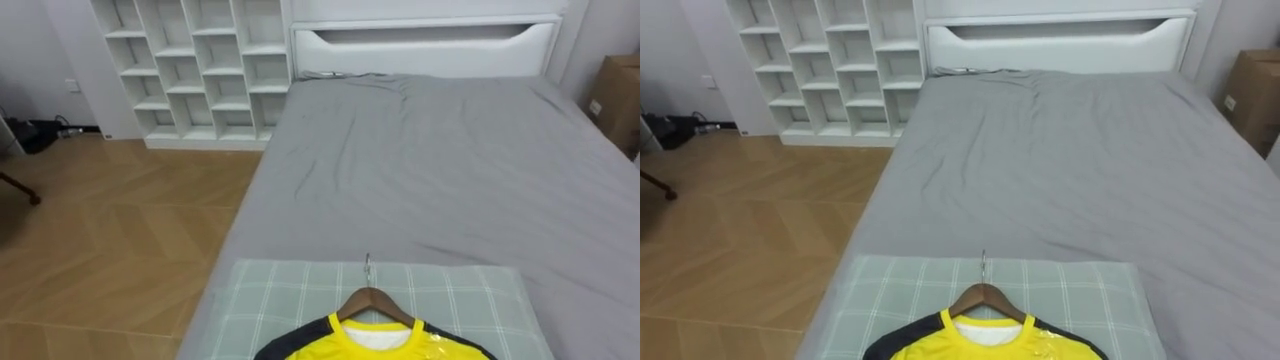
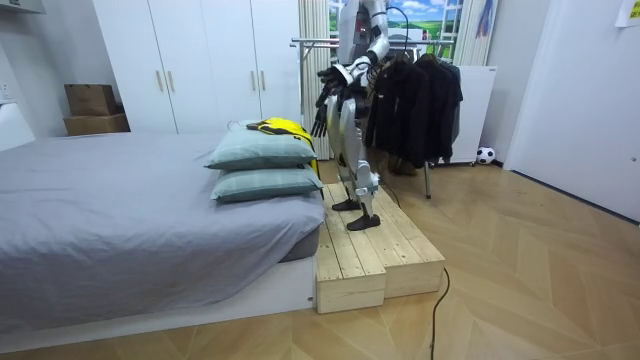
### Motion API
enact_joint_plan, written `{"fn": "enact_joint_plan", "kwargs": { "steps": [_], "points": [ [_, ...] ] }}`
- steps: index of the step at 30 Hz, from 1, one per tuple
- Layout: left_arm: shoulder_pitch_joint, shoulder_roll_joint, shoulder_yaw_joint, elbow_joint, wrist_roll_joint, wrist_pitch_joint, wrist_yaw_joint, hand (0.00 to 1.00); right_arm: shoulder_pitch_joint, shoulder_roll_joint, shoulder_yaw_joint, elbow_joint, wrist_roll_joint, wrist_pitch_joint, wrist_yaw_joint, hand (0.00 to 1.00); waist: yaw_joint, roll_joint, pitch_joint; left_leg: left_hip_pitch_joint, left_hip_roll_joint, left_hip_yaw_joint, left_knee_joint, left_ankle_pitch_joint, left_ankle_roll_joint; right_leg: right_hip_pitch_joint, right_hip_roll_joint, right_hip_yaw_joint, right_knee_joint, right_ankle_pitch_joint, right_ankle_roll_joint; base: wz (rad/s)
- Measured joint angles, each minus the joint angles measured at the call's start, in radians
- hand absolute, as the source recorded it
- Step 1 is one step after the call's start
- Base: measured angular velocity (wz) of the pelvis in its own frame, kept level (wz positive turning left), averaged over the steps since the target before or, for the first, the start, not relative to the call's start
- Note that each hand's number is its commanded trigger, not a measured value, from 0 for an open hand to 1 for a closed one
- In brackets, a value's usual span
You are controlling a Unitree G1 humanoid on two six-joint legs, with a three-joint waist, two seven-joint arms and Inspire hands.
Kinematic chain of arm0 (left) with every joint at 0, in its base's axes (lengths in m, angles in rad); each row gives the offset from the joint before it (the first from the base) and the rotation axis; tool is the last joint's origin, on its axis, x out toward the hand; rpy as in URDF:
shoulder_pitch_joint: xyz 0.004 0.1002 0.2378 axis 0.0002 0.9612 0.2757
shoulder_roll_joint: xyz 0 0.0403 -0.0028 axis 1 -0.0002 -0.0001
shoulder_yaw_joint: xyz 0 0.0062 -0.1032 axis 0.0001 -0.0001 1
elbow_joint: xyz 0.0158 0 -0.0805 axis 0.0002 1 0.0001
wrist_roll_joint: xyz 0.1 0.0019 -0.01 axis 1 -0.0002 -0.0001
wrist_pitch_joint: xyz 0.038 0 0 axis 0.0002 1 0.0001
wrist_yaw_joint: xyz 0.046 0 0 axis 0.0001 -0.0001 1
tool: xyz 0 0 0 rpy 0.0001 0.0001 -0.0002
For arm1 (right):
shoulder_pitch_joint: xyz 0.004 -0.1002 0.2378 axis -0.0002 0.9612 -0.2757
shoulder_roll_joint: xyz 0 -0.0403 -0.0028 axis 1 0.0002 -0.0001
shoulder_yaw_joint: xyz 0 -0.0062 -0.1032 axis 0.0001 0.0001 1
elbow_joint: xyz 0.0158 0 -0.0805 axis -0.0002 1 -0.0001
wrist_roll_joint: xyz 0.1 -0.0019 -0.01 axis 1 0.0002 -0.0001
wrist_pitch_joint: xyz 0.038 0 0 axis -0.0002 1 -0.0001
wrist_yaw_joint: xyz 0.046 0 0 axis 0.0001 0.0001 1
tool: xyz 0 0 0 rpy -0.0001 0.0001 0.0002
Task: Hang clothes
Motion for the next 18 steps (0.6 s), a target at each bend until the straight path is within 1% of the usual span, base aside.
{"fn": "enact_joint_plan", "kwargs": {
  "steps": [1,5,8,13,14,16,17,18],
  "points": [
    [0.000,0.000,-0.006,-0.003,0.014,-0.002,-0.001,0.00,0.000,0.000,0.000,0.000,0.000,0.000,0.000,0.00,0.000,-0.001,-0.0002,0.000,0.000,0.001,0.000,0.000,0.000,0.000,0.000,0.000,0.000,0.000,0.000,0.00],
    [-0.002,0.001,-0.059,-0.032,0.130,-0.005,-0.021,0.00,0.000,0.008,0.001,0.000,0.000,-0.002,-0.001,0.00,-0.003,-0.011,0.0004,0.001,0.001,0.008,0.000,0.000,0.000,-0.001,0.003,0.013,-0.001,0.000,0.000,-0.04],
    [-0.004,0.000,-0.087,-0.033,0.187,-0.005,-0.040,0.00,-0.005,0.008,0.003,0.000,-0.001,-0.003,0.000,0.00,-0.019,-0.013,0.0010,0.000,0.001,0.014,0.000,0.000,0.000,-0.002,0.004,0.019,0.001,0.002,0.001,-0.04],
    [-0.015,0.000,-0.102,-0.035,0.261,-0.005,-0.066,0.00,-0.013,0.010,0.002,0.006,-0.002,-0.005,0.005,0.00,-0.046,-0.018,0.0042,0.002,0.001,0.016,0.000,0.000,0.000,-0.004,0.005,0.028,0.000,0.003,0.002,-0.05],
    [-0.020,0.000,-0.101,-0.045,0.292,-0.005,-0.071,0.00,-0.013,0.010,0.001,0.009,-0.001,-0.011,0.010,0.00,-0.049,-0.019,0.0061,0.002,0.001,0.017,-0.001,0.000,0.000,-0.004,0.006,0.031,0.000,0.003,0.002,-0.04],
    [-0.026,0.000,-0.103,-0.066,0.334,-0.005,-0.078,0.00,-0.014,0.010,0.000,0.015,-0.001,-0.015,0.010,0.00,-0.050,-0.020,0.0069,0.003,0.001,0.019,-0.002,0.000,0.000,-0.005,0.006,0.035,-0.001,0.003,0.002,-0.05],
    [-0.035,0.000,-0.103,-0.071,0.357,-0.006,-0.084,0.00,-0.013,0.010,-0.001,0.016,-0.001,-0.017,0.010,0.00,-0.051,-0.020,0.0071,0.003,0.001,0.027,-0.003,0.000,0.000,-0.005,0.006,0.037,-0.001,0.003,0.002,-0.07],
    [-0.044,0.000,-0.103,-0.072,0.374,-0.006,-0.087,0.00,-0.013,0.010,-0.001,0.016,-0.001,-0.021,0.010,0.00,-0.051,-0.015,0.0056,0.004,0.002,0.035,-0.004,0.000,0.000,-0.006,0.006,0.042,-0.001,0.003,0.003,-0.09]
  ]
}}
